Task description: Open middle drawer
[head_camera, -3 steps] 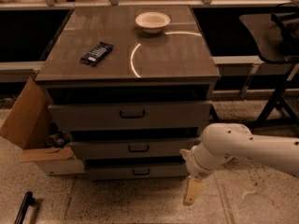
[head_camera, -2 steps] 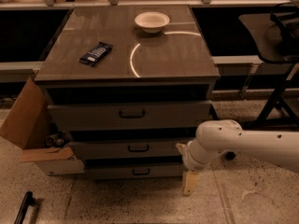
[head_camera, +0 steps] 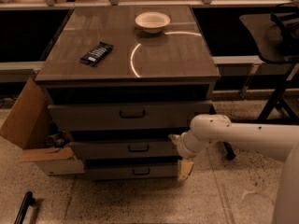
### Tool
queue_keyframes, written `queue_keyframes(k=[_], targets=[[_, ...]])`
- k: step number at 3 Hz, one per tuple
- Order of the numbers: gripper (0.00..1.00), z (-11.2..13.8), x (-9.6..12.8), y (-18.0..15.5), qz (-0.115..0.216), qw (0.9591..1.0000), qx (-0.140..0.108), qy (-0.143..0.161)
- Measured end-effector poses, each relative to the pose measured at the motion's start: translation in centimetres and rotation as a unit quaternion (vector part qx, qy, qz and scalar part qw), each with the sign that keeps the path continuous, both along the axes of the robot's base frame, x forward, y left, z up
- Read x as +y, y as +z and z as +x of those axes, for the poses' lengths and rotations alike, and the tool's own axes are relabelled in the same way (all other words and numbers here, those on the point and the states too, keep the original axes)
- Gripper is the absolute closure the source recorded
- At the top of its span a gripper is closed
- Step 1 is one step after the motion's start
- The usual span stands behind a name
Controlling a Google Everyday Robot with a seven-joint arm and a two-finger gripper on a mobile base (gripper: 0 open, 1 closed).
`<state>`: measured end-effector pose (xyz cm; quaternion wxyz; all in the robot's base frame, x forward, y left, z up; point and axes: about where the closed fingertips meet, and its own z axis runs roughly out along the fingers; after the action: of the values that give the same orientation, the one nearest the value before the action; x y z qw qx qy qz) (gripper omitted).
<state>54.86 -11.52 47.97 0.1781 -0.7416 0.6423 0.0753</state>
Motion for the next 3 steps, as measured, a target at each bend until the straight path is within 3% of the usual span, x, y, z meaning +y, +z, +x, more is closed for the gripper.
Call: queue_keyframes(k=[1, 3], targets=[[0.00, 2.3, 0.6, -1.6, 0.005, 0.9999, -0.004, 0.012], [0.00, 5.3, 1.5, -5.4, 0.007, 0.9999, -0.008, 0.003]])
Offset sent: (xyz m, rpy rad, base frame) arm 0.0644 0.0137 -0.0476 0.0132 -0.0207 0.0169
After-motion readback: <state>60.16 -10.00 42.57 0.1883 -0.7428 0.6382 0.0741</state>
